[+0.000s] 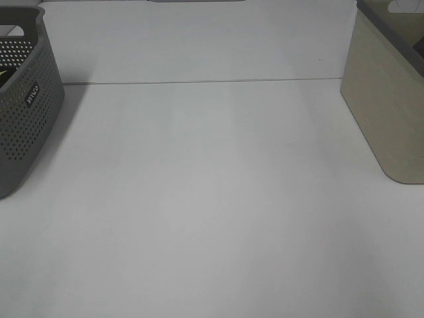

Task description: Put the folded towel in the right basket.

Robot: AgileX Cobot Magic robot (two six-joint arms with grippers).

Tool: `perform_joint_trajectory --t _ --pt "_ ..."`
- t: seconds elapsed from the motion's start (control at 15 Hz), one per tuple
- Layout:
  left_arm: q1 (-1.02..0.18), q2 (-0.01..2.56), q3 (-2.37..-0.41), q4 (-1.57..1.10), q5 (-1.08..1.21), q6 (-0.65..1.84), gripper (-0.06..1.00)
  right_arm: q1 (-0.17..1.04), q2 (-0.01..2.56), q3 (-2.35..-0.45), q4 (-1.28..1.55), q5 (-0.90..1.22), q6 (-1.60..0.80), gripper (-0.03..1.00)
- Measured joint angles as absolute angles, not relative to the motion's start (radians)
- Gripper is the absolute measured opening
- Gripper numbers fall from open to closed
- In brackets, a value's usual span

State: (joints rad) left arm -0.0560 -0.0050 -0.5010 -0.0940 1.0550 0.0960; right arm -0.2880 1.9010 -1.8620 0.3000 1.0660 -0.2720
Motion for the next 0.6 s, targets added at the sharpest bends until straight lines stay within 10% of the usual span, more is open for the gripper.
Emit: perform_joint_trajectory --t 0.13,0.4,0.6 --pt "-0.056 -0.005 -0.501 -0.094 1.055 0.096 0.98 -0.288 1.956 -1.862 0.284 1.078 -0.258 0.09" --pt "-0.056 -0.005 -0.501 -0.094 1.055 0.096 0.98 -0.288 1.953 -1.862 0.279 1.081 -0.246 0.67" --pt "-0.056 -0.005 -0.501 -0.094 1.055 0.096 0.98 -0.288 1.884 -1.862 0.294 1.101 -0.243 0.74"
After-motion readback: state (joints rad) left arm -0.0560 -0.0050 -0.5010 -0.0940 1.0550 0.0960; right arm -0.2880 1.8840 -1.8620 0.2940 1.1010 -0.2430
